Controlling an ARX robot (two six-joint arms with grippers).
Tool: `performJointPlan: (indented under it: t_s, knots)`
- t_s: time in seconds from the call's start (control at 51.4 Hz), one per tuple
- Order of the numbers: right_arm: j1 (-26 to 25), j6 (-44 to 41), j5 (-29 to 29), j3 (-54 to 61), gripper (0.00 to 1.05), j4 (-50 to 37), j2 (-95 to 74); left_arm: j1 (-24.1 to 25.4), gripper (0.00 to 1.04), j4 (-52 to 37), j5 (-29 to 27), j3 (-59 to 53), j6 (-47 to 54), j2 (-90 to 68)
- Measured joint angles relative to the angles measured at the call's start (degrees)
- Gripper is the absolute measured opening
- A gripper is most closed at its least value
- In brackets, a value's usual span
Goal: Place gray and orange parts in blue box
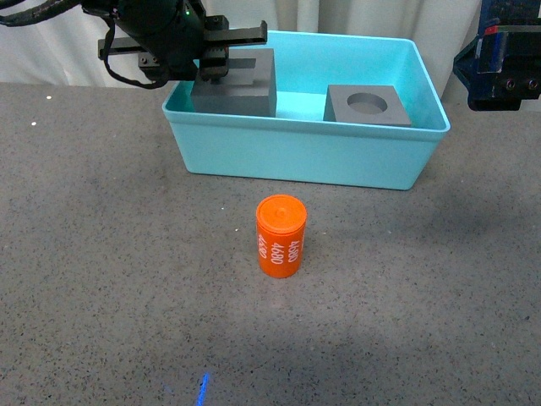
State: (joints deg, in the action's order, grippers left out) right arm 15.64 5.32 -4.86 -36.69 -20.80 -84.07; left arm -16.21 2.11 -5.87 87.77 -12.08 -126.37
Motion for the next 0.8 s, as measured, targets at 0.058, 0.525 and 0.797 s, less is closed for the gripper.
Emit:
performJointPlan:
  t_s: [0.058,0.525,0.797]
  knots:
    - [0.00,0.00,0.00,0.00,0.95,0.00,0.00,0.11,0.18,0.17,-0.35,0.28,0.07,-0.39]
    - [0.00,0.00,0.00,0.00,0.95,0.00,0.00,0.61,0.18,3.61,-1.20,4.17,0.15,-4.26]
    - [-0.02,0.00,-0.02,0.00,0.95,0.00,0.00,0.61,0.21,4.09,-1.18,4.94,0.02,-4.61]
